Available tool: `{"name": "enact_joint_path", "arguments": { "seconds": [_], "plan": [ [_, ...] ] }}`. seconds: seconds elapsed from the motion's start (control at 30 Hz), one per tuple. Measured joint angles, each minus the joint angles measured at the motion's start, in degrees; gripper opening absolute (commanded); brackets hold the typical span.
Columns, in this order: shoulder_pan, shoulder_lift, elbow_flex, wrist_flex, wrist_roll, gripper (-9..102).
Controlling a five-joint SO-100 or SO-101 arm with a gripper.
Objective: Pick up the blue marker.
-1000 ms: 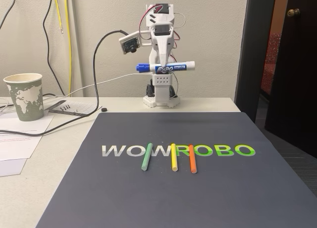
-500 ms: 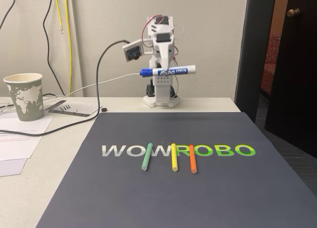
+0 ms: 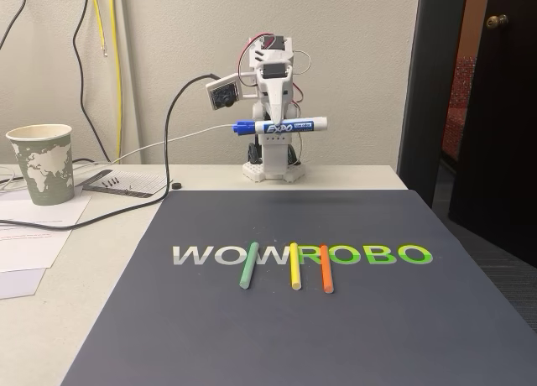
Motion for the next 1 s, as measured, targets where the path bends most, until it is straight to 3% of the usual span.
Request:
{"name": "enact_joint_path", "arguments": {
  "seconds": [1.0],
  "plan": [
    [1.49,-1.41,0.0,-0.53,0.09,2]
  ]
}}
